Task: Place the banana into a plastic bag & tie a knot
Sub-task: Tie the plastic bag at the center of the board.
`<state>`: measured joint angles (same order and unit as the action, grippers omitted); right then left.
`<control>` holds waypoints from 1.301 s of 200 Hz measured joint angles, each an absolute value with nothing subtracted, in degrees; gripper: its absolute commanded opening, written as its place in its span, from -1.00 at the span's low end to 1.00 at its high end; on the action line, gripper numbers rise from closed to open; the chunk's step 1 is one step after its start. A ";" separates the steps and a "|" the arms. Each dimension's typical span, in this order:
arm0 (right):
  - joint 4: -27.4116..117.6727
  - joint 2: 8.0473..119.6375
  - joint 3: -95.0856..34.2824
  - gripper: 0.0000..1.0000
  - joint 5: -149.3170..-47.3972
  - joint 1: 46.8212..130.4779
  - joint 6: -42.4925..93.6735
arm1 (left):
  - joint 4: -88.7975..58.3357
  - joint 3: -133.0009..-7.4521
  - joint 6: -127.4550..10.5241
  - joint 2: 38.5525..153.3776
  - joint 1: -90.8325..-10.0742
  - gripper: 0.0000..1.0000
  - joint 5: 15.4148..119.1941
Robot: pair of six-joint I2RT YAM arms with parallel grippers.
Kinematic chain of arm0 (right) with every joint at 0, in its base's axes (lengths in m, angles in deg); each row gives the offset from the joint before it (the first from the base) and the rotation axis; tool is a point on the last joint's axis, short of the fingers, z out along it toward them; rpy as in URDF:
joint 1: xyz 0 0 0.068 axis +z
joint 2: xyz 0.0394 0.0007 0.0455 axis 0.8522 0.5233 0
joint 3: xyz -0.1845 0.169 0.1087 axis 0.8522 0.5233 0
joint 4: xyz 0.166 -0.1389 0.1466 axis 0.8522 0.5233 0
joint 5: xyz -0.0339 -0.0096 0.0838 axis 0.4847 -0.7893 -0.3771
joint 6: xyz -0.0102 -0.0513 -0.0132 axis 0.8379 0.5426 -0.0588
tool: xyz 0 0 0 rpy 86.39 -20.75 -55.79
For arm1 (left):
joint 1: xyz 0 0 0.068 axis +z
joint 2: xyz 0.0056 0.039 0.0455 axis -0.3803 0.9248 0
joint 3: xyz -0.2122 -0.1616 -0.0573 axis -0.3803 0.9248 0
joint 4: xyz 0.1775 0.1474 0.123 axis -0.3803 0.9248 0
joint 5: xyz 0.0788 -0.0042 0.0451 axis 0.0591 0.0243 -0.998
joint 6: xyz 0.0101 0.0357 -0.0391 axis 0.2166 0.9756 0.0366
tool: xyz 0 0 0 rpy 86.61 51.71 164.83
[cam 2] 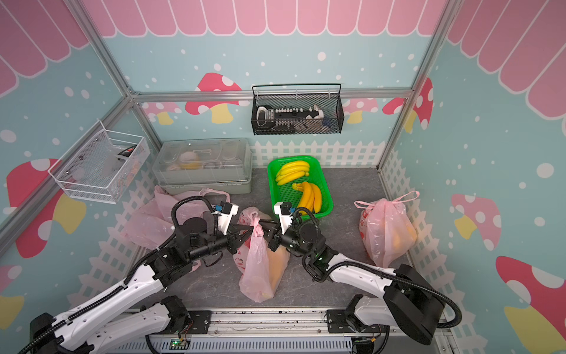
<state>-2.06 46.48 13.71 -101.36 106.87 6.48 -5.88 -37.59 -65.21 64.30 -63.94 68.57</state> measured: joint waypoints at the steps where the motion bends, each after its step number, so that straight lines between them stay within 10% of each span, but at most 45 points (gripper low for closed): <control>1: -1.84 46.29 13.71 -0.55 -101.21 106.89 6.70 | -5.84 -37.61 -65.19 64.30 -64.00 -1.00 68.53; 150: 29.96 19.40 14.04 0.08 -88.62 113.89 23.66 | -2.47 -39.32 -63.29 64.57 -68.09 -1.00 63.35; 260: 31.30 25.63 7.74 0.22 -86.76 115.90 27.49 | -2.12 -39.56 -62.87 64.57 -69.60 -1.00 62.15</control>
